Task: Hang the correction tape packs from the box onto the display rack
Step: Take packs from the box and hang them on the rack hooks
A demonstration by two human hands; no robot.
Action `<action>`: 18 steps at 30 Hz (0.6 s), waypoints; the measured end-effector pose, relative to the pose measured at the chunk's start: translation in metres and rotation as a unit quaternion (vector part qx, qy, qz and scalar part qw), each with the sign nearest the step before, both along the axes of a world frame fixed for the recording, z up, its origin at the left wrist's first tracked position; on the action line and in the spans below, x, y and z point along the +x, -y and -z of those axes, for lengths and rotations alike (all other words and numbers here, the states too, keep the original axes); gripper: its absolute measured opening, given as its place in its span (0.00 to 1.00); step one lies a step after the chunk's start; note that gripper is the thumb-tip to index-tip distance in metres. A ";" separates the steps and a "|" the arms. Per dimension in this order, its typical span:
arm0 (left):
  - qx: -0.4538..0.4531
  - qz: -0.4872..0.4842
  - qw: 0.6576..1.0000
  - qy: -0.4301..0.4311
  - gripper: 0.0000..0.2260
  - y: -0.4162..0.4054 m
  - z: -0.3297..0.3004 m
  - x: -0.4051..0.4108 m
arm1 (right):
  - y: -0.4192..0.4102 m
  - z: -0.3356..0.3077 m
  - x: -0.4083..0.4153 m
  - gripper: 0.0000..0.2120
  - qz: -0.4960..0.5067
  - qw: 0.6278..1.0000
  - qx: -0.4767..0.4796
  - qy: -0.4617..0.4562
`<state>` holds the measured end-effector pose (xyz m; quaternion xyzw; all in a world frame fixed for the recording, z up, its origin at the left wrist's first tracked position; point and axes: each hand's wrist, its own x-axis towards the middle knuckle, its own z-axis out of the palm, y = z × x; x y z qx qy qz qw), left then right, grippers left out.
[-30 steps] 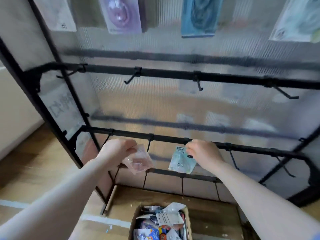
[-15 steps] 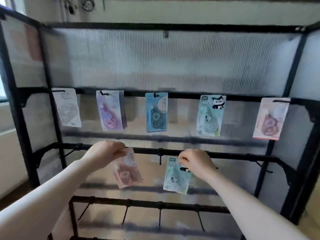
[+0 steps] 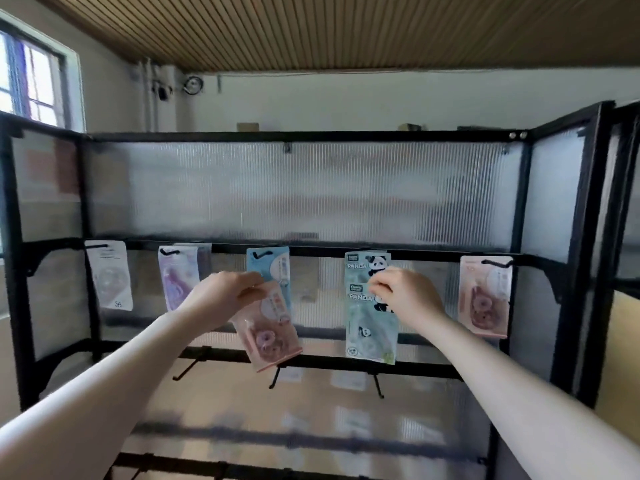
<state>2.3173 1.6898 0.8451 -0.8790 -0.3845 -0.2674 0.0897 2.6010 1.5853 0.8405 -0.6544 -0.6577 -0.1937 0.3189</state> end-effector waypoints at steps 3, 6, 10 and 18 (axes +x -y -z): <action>-0.001 0.005 1.000 0.006 0.05 0.001 -0.004 0.015 | -0.002 -0.009 0.011 0.09 -0.017 0.999 0.023 -0.014; 0.006 -0.017 1.000 -0.017 0.09 0.002 -0.005 0.029 | -0.008 -0.014 0.018 0.09 -0.038 0.998 0.045 -0.020; 0.006 -0.039 0.998 -0.047 0.12 -0.001 -0.004 0.038 | -0.021 -0.018 0.024 0.08 -0.062 0.996 0.061 -0.011; -0.016 -0.074 0.995 -0.069 0.12 -0.004 0.002 0.042 | -0.034 -0.023 0.024 0.07 -0.141 0.977 0.155 0.037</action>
